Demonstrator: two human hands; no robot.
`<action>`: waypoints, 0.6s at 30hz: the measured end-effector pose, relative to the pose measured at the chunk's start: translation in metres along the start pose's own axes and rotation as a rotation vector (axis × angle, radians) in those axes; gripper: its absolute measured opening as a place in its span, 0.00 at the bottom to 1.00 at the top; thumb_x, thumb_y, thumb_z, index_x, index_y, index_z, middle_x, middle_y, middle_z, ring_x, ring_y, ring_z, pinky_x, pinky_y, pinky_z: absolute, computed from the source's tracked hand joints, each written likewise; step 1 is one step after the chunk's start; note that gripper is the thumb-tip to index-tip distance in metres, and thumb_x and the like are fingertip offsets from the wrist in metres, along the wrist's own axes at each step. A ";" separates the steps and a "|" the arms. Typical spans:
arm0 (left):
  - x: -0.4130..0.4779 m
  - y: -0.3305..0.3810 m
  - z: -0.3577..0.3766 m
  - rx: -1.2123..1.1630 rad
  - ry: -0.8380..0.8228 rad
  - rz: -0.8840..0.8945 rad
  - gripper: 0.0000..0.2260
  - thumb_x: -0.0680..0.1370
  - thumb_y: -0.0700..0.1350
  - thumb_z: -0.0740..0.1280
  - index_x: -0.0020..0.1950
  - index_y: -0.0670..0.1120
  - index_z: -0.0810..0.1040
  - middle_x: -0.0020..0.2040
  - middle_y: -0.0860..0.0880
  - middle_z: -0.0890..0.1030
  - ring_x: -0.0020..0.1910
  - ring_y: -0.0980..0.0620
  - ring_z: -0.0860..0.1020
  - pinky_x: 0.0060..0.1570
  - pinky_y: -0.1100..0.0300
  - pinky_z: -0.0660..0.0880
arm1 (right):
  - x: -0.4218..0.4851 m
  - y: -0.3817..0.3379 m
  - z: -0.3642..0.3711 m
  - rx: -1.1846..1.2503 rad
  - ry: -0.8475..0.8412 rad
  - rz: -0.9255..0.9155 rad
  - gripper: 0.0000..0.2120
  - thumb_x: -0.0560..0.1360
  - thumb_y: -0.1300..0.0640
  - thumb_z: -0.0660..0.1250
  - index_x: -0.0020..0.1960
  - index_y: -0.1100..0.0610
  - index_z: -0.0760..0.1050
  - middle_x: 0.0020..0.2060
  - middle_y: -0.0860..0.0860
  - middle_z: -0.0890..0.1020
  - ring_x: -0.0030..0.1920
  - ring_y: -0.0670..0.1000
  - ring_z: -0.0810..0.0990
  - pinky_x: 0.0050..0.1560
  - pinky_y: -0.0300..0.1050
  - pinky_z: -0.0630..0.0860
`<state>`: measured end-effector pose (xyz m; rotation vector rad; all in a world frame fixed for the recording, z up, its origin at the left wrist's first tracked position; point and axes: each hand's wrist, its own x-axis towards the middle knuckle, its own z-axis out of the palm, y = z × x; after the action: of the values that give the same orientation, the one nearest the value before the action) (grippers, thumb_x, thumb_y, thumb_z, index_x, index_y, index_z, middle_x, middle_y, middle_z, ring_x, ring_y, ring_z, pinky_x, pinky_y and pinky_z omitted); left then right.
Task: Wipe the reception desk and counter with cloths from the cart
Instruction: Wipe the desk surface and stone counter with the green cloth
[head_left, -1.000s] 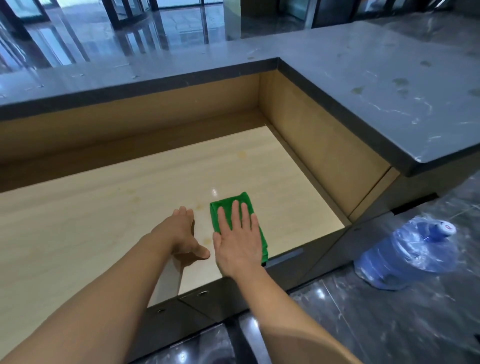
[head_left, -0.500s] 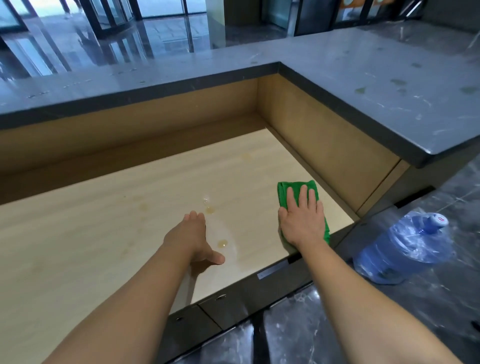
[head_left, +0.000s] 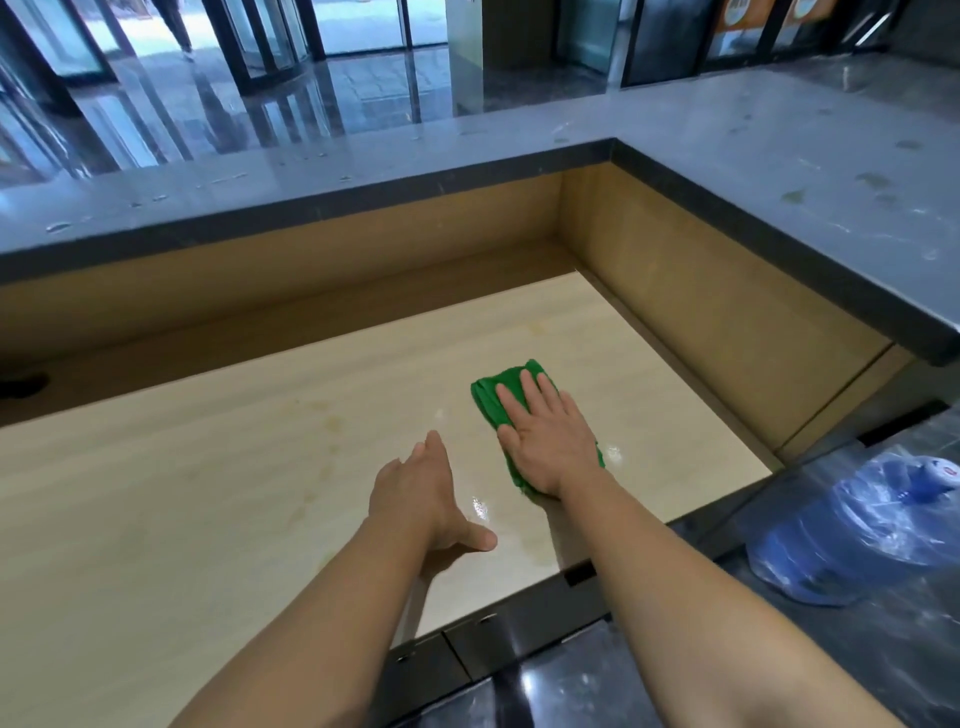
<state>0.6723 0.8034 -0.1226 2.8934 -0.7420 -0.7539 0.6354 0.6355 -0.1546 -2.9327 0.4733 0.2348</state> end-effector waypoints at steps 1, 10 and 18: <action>-0.001 0.001 -0.001 -0.004 0.003 0.008 0.63 0.59 0.68 0.76 0.79 0.43 0.42 0.78 0.47 0.58 0.75 0.45 0.60 0.72 0.52 0.58 | 0.000 0.015 -0.002 0.004 0.010 0.054 0.27 0.83 0.45 0.43 0.79 0.47 0.40 0.79 0.53 0.39 0.78 0.53 0.37 0.77 0.51 0.40; -0.005 0.004 -0.006 -0.036 0.023 0.032 0.53 0.60 0.65 0.77 0.74 0.45 0.54 0.70 0.49 0.68 0.71 0.46 0.65 0.71 0.54 0.58 | -0.029 0.035 0.001 0.002 0.051 0.362 0.28 0.83 0.46 0.41 0.79 0.51 0.36 0.78 0.57 0.39 0.78 0.57 0.38 0.77 0.54 0.41; 0.011 -0.006 -0.034 0.033 0.047 0.095 0.40 0.65 0.66 0.73 0.70 0.49 0.65 0.63 0.51 0.77 0.62 0.48 0.74 0.59 0.55 0.64 | -0.012 -0.023 0.002 -0.044 -0.022 0.071 0.28 0.83 0.44 0.41 0.78 0.49 0.34 0.77 0.56 0.35 0.77 0.57 0.33 0.77 0.56 0.38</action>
<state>0.6992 0.8016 -0.0983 2.8699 -0.8873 -0.6672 0.6313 0.6607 -0.1511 -2.9554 0.5776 0.2893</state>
